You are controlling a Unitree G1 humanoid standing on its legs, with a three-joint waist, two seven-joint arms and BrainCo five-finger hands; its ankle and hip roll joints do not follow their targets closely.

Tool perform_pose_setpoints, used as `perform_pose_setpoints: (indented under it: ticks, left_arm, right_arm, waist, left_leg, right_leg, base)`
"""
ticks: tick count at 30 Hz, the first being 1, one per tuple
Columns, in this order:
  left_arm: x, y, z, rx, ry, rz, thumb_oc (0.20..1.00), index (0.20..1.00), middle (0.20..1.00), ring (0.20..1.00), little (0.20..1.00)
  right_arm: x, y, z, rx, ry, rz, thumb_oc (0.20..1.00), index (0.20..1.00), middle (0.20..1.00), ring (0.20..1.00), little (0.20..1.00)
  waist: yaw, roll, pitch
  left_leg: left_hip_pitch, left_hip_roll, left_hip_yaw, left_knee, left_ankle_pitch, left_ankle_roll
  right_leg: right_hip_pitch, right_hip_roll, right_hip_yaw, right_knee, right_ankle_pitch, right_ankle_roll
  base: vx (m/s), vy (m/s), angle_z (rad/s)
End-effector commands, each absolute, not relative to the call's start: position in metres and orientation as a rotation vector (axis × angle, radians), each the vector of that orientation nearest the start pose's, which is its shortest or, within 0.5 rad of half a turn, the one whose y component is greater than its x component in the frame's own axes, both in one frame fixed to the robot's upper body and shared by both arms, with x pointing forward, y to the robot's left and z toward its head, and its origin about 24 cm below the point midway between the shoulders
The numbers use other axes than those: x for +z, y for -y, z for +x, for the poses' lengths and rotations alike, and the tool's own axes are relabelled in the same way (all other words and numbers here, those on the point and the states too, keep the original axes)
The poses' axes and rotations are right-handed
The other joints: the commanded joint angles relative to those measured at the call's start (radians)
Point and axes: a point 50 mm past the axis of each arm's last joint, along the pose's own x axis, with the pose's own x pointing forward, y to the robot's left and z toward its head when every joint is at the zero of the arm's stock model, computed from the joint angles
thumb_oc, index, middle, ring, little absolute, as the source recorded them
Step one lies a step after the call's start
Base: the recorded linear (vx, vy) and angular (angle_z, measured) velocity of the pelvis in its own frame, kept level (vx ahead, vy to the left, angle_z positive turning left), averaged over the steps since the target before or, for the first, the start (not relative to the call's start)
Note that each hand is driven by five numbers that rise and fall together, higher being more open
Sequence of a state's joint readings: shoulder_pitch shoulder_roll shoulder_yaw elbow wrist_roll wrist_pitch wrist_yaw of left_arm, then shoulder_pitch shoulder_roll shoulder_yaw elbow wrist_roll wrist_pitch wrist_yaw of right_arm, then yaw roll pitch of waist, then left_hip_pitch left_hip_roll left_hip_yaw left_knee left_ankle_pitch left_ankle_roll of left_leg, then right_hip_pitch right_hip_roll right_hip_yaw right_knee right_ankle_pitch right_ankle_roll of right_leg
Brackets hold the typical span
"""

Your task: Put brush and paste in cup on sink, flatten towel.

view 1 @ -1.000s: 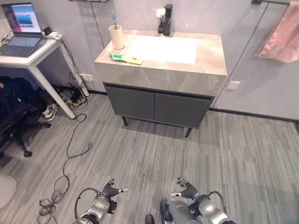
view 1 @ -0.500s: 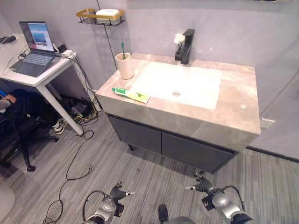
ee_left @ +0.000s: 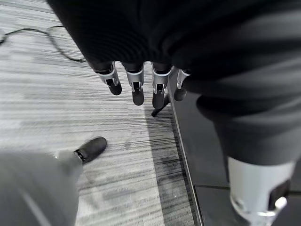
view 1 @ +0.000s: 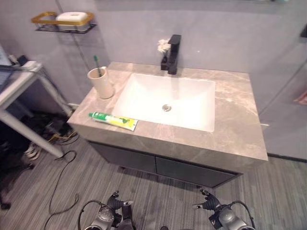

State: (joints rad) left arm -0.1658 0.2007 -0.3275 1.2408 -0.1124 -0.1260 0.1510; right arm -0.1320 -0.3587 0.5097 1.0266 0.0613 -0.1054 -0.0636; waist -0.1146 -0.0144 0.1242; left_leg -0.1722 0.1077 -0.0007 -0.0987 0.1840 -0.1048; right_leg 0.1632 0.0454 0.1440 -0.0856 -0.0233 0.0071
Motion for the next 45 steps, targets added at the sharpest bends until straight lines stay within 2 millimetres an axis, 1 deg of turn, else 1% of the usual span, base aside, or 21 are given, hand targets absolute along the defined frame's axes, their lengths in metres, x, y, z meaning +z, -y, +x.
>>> perform_pose_setpoints:
  ticks: [1, 2, 6, 7, 9, 11, 15, 18, 19, 20, 22, 25, 28, 33, 36, 38, 40, 41, 42, 43, 45]
  left_arm:
    - [-0.138, -0.197, 0.174, 0.003, -0.895, 0.401, 1.000, 1.000, 1.000, 1.000, 1.000]
    - [-0.137, -0.198, 0.176, -0.011, -0.884, 0.423, 1.000, 1.000, 1.000, 1.000, 1.000]
    - [-0.134, -0.199, 0.181, -0.034, -0.857, 0.451, 1.000, 1.000, 1.000, 1.000, 1.000]
    - [-0.130, -0.200, 0.186, -0.044, -0.821, 0.472, 1.000, 1.000, 1.000, 1.000, 1.000]
    - [-0.127, -0.202, 0.191, -0.040, -0.803, 0.484, 1.000, 1.000, 1.000, 1.000, 1.000]
    - [-0.126, -0.206, 0.191, -0.035, -0.798, 0.488, 1.000, 1.000, 1.000, 1.000, 1.000]
    - [-0.125, -0.207, 0.190, -0.072, -0.785, 0.517, 1.000, 1.000, 1.000, 1.000, 1.000]
    - [-0.122, -0.211, 0.192, -0.090, -0.763, 0.547, 1.000, 1.000, 1.000, 1.000, 1.000]
    - [-0.121, -0.212, 0.192, -0.112, -0.759, 0.567, 1.000, 1.000, 1.000, 1.000, 1.000]
    - [-0.120, -0.215, 0.193, -0.120, -0.755, 0.579, 1.000, 1.000, 1.000, 1.000, 1.000]
    - [-0.120, -0.218, 0.189, -0.127, -0.753, 0.590, 1.000, 1.000, 1.000, 1.000, 1.000]
    - [-0.123, -0.219, 0.183, -0.155, -0.770, 0.626, 1.000, 1.000, 1.000, 1.000, 1.000]
    - [-0.126, -0.218, 0.179, -0.184, -0.782, 0.650, 1.000, 1.000, 1.000, 1.000, 1.000]
    - [-0.131, -0.208, 0.174, -0.186, -0.801, 0.618, 1.000, 1.000, 1.000, 1.000, 1.000]
    - [-0.128, -0.199, 0.179, -0.229, -0.754, 0.644, 1.000, 1.000, 1.000, 1.000, 1.000]
    - [-0.122, -0.195, 0.190, -0.276, -0.694, 0.737, 1.000, 1.000, 1.000, 1.000, 1.000]
    - [-0.117, -0.196, 0.196, -0.299, -0.653, 0.784, 1.000, 1.000, 1.000, 1.000, 1.000]
    - [-0.117, -0.198, 0.196, -0.280, -0.659, 0.772, 1.000, 1.000, 1.000, 1.000, 1.000]
    - [-0.115, -0.202, 0.200, -0.258, -0.661, 0.769, 1.000, 1.000, 1.000, 1.000, 1.000]
    - [-0.115, -0.203, 0.201, -0.258, -0.657, 0.783, 1.000, 1.000, 1.000, 1.000, 1.000]
    - [-0.115, -0.204, 0.200, -0.263, -0.650, 0.824, 1.000, 1.000, 1.000, 1.000, 1.000]
  right_arm:
    - [-0.118, 0.228, 0.180, 0.194, -0.793, -0.586, 1.000, 1.000, 1.000, 1.000, 1.000]
    - [-0.120, 0.229, 0.179, 0.163, -0.810, -0.566, 1.000, 1.000, 1.000, 1.000, 1.000]
    - [-0.117, 0.227, 0.184, 0.138, -0.793, -0.526, 1.000, 1.000, 1.000, 1.000, 1.000]
    - [-0.114, 0.222, 0.191, 0.133, -0.763, -0.492, 1.000, 1.000, 1.000, 1.000, 1.000]
    - [-0.112, 0.217, 0.197, 0.144, -0.744, -0.505, 1.000, 1.000, 1.000, 1.000, 1.000]
    - [-0.109, 0.214, 0.202, 0.141, -0.721, -0.489, 1.000, 1.000, 1.000, 1.000, 1.000]
    - [-0.101, 0.211, 0.210, 0.144, -0.670, -0.475, 1.000, 1.000, 1.000, 1.000, 1.000]
    - [-0.093, 0.206, 0.219, 0.150, -0.616, -0.458, 1.000, 1.000, 1.000, 1.000, 1.000]
    - [-0.092, 0.204, 0.220, 0.171, -0.608, -0.464, 1.000, 1.000, 1.000, 1.000, 1.000]
    - [-0.092, 0.204, 0.221, 0.183, -0.605, -0.481, 1.000, 1.000, 1.000, 1.000, 1.000]
    - [-0.087, 0.204, 0.224, 0.190, -0.573, -0.509, 1.000, 1.000, 1.000, 1.000, 1.000]
    - [-0.088, 0.208, 0.222, 0.158, -0.578, -0.479, 1.000, 1.000, 1.000, 1.000, 1.000]
    - [-0.092, 0.211, 0.218, 0.156, -0.603, -0.485, 1.000, 1.000, 1.000, 1.000, 1.000]
    - [-0.088, 0.217, 0.221, 0.212, -0.592, -0.602, 1.000, 1.000, 1.000, 1.000, 1.000]
    - [-0.084, 0.228, 0.222, 0.170, -0.585, -0.618, 1.000, 1.000, 1.000, 1.000, 1.000]
    - [-0.086, 0.235, 0.223, 0.147, -0.610, -0.657, 1.000, 1.000, 1.000, 1.000, 1.000]
    - [-0.090, 0.243, 0.219, 0.119, -0.654, -0.667, 1.000, 1.000, 1.000, 1.000, 1.000]
    - [-0.093, 0.247, 0.216, 0.099, -0.679, -0.667, 1.000, 1.000, 1.000, 1.000, 1.000]
    - [-0.094, 0.249, 0.215, 0.088, -0.696, -0.671, 1.000, 1.000, 1.000, 1.000, 1.000]
    - [-0.099, 0.253, 0.211, 0.072, -0.732, -0.678, 1.000, 1.000, 1.000, 1.000, 1.000]
    - [-0.096, 0.253, 0.216, 0.073, -0.722, -0.694, 1.000, 1.000, 1.000, 1.000, 1.000]
  waist:
    - [0.023, 0.062, -0.025]
    - [0.027, 0.060, -0.034]
    - [0.033, 0.051, -0.043]
    - [0.038, 0.053, -0.044]
    - [0.048, 0.054, -0.043]
    - [0.052, 0.053, -0.046]
    - [0.056, 0.056, -0.041]
    - [0.056, 0.062, -0.009]
    - [0.045, 0.063, 0.000]
    - [0.049, 0.065, 0.005]
    - [0.066, 0.057, 0.014]
    - [0.056, 0.054, 0.028]
    - [0.058, 0.049, 0.030]
    - [0.076, 0.052, 0.054]
    - [0.079, 0.059, 0.078]
    - [0.078, 0.062, 0.093]
    - [0.084, 0.065, 0.101]
    - [0.084, 0.068, 0.105]
    - [0.078, 0.070, 0.105]
    - [0.081, 0.074, 0.101]
    - [0.086, 0.082, 0.102]
  left_leg:
    - [0.040, 0.065, 0.050, 0.037, 0.013, -0.050]
    - [0.028, 0.026, 0.045, 0.085, -0.036, -0.018]
    - [0.012, -0.014, 0.077, 0.153, -0.093, 0.012]
    - [-0.008, -0.042, 0.111, 0.204, -0.135, 0.035]
    - [-0.016, -0.063, 0.136, 0.220, -0.159, 0.051]
    - [-0.006, -0.073, 0.162, 0.209, -0.170, 0.058]
    - [0.018, -0.098, 0.195, 0.189, -0.192, 0.079]
    - [0.046, -0.102, 0.217, 0.161, -0.197, 0.088]
    - [0.051, -0.109, 0.208, 0.142, -0.191, 0.091]
    - [0.049, -0.109, 0.209, 0.133, -0.182, 0.092]
    - [0.069, -0.110, 0.229, 0.099, -0.172, 0.086]
    - [0.103, -0.114, 0.222, 0.069, -0.168, 0.080]
    - [0.110, -0.115, 0.207, 0.082, -0.174, 0.076]
    - [0.088, -0.109, 0.160, 0.187, -0.206, 0.051]
    - [0.013, -0.105, 0.131, 0.341, -0.155, 0.013]
    - [-0.050, -0.094, 0.133, 0.442, -0.125, -0.020]
    - [-0.076, -0.084, 0.123, 0.490, -0.115, -0.027]
    - [-0.082, -0.063, 0.137, 0.482, -0.105, -0.023]
    - [-0.080, -0.013, 0.170, 0.437, -0.091, -0.018]
    - [-0.074, 0.012, 0.172, 0.389, -0.091, -0.015]
    - [-0.048, 0.018, 0.113, 0.254, -0.104, -0.012]
  right_leg:
    - [-0.048, -0.104, -0.007, 0.091, -0.059, 0.099]
    - [-0.049, -0.148, 0.010, 0.106, -0.054, 0.119]
    - [-0.060, -0.197, 0.026, 0.129, -0.039, 0.144]
    - [-0.094, -0.231, 0.049, 0.157, -0.021, 0.165]
    - [-0.127, -0.266, 0.043, 0.163, 0.033, 0.195]
    - [-0.152, -0.279, 0.040, 0.166, 0.087, 0.207]
    - [-0.193, -0.307, -0.018, 0.201, 0.163, 0.208]
    - [-0.234, -0.262, -0.105, 0.255, 0.116, 0.192]
    - [-0.263, -0.188, -0.089, 0.270, 0.068, 0.175]
    - [-0.287, -0.157, -0.094, 0.269, 0.044, 0.170]
    - [-0.295, -0.169, -0.201, 0.206, 0.049, 0.154]
    - [-0.329, -0.118, -0.189, 0.153, 0.071, 0.142]
    - [-0.307, -0.122, -0.197, 0.140, 0.066, 0.137]
    - [-0.279, -0.110, -0.200, 0.124, 0.060, 0.104]
    - [-0.261, -0.114, -0.200, 0.110, 0.060, 0.085]
    - [-0.264, -0.122, -0.216, 0.114, 0.055, 0.074]
    - [-0.254, -0.125, -0.235, 0.117, 0.039, 0.063]
    - [-0.253, -0.126, -0.243, 0.118, 0.035, 0.063]
    - [-0.251, -0.132, -0.260, 0.115, 0.031, 0.064]
    - [-0.250, -0.139, -0.273, 0.110, 0.027, 0.070]
    - [-0.243, -0.150, -0.272, 0.101, 0.019, 0.090]
  base:
    - [0.29, 0.405, -0.46]
    - [0.22, 0.313, -0.32]
    - [0.17, 0.265, -0.16]
    - [0.08, 0.334, -0.35]
    - [0.08, 0.363, -0.51]
    - [0.07, 0.240, -0.65]
    - [0.06, 0.237, -0.31]
    - [-0.03, 0.223, -0.29]
    - [-0.03, 0.179, -0.28]
    - [-0.01, 0.129, -0.22]
    - [0.02, 0.043, -0.18]
    - [0.06, -0.037, -0.11]
    - [0.07, -0.093, 0.19]
    - [0.07, -0.177, 0.17]
    - [0.02, -0.188, 0.55]
    - [-0.04, -0.156, 0.31]
    - [0.03, -0.109, 0.24]
    - [0.01, -0.062, 0.31]
    - [0.02, 0.010, 0.50]
    - [0.05, 0.071, 0.70]
    - [0.09, 0.121, 0.55]
